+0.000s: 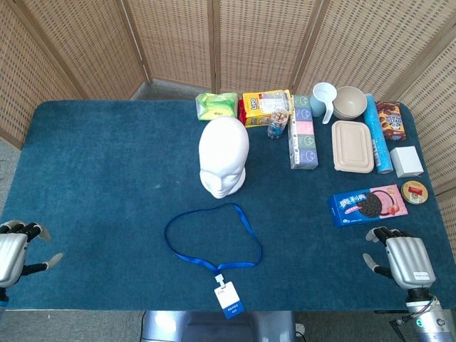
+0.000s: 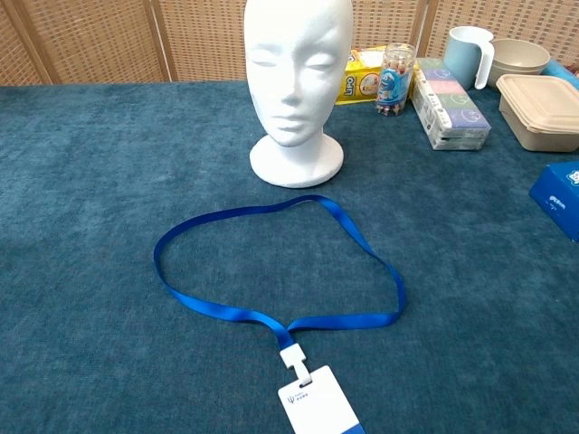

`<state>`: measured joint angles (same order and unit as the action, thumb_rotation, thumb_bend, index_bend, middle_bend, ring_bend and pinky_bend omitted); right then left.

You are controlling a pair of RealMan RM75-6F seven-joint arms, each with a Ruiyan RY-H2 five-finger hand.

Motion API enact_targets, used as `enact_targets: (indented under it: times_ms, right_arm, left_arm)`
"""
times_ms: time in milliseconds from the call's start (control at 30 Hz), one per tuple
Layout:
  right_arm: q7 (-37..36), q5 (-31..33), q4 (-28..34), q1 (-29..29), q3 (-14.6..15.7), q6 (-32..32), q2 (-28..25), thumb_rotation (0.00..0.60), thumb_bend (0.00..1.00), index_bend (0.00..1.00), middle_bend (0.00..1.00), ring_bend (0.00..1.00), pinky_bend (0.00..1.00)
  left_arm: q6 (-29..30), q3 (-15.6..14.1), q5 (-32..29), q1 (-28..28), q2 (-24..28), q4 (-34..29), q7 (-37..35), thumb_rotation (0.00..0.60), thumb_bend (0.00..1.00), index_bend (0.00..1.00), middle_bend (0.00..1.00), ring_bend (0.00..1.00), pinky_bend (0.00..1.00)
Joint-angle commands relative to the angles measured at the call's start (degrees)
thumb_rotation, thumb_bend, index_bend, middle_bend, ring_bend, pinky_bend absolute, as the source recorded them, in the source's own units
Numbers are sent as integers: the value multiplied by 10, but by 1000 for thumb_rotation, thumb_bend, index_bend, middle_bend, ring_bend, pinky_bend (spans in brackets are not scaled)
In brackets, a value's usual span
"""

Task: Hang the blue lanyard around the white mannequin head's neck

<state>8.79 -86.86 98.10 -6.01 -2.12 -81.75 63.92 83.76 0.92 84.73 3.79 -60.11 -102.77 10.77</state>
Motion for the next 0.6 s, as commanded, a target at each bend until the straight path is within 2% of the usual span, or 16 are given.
enact_targets:
  times_ms: [33, 600]
  right_arm:
    - [1, 1, 0, -1, 0, 1, -1, 540, 307, 431, 470, 522, 493]
    - [-2, 5, 5, -10, -8, 8, 3, 541, 308, 430, 470, 522, 493]
  left_arm:
    - [-2, 0, -1, 1, -1, 0, 1, 471, 107, 517, 486, 415, 264]
    - [-11, 5, -2, 12, 7, -5, 0, 469, 107, 517, 486, 415, 267]
